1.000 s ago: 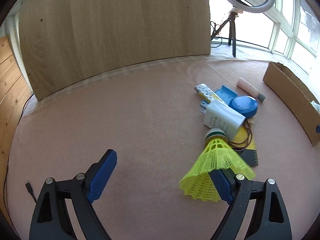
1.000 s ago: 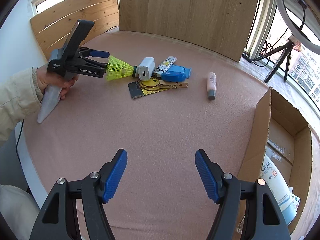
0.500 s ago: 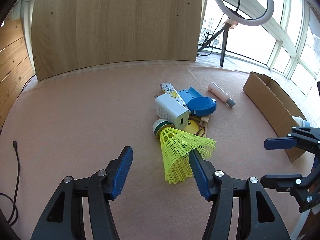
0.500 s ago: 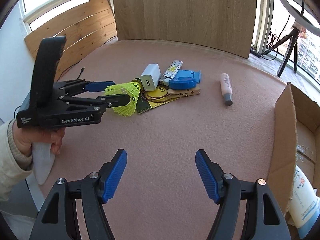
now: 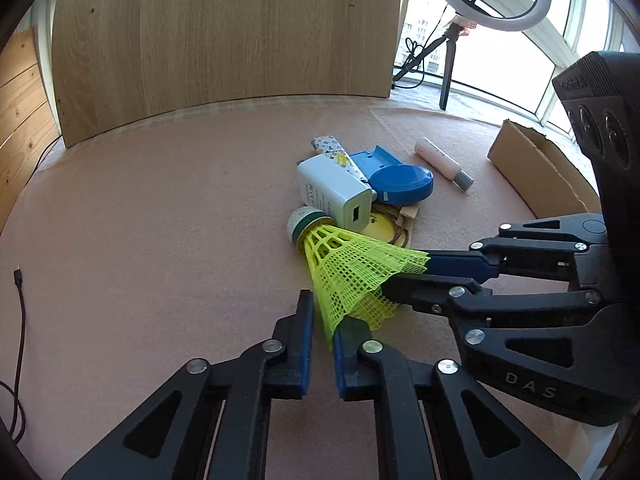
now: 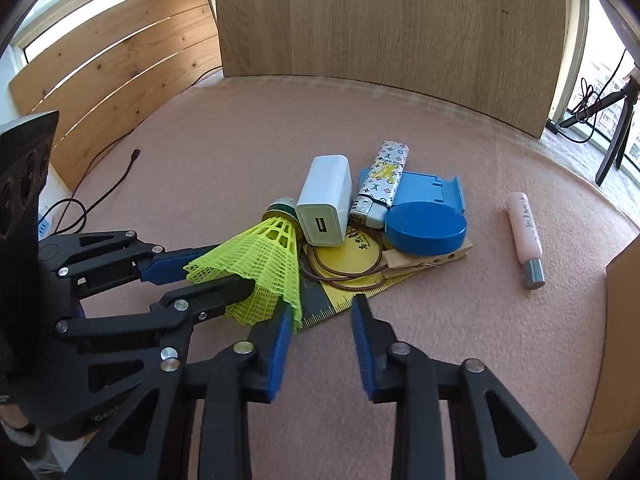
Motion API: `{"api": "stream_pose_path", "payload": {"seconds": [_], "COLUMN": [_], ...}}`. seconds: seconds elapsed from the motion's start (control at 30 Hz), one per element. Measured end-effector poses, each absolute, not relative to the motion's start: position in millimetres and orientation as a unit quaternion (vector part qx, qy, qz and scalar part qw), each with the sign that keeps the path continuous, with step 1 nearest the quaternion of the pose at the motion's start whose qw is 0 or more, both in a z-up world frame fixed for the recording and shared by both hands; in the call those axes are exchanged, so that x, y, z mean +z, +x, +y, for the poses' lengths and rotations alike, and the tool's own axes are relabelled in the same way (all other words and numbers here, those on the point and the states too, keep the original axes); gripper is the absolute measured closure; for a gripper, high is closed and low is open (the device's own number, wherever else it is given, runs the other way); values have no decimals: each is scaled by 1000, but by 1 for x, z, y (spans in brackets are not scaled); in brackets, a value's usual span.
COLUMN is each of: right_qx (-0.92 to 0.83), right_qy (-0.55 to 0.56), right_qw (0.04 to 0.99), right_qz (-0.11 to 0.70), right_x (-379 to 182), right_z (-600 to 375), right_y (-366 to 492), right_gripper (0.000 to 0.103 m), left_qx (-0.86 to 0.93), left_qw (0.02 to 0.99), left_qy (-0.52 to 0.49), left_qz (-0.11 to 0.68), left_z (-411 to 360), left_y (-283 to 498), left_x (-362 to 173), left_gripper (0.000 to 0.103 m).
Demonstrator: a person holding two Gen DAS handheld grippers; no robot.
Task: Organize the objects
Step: 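Grasp the yellow shuttlecock with the left gripper and lift it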
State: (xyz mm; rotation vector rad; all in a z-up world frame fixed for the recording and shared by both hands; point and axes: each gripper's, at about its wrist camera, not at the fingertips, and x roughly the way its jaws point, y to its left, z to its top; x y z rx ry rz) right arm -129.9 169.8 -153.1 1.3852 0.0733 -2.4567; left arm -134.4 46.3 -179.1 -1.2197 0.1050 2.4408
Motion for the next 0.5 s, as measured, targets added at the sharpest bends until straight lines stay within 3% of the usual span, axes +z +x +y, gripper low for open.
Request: {"api": "stream_pose_path", "payload": {"seconds": [0.1,0.5], "right_qx": [-861,-876], "right_qy": [480,446], "right_qw": [166,182], "right_qz": [24,8], "right_x": [-152,-109], "right_z": [166,170], "right_y": [-129,-92], "right_gripper": [101,101], "left_qx": [883,900], "left_qw": [182,140], "left_qy": [-432,-410], "left_qz": [31,-45], "left_z": [49,49], "left_y": [-131,-88], "left_x": [-176,-133], "left_gripper": [101,102]}}
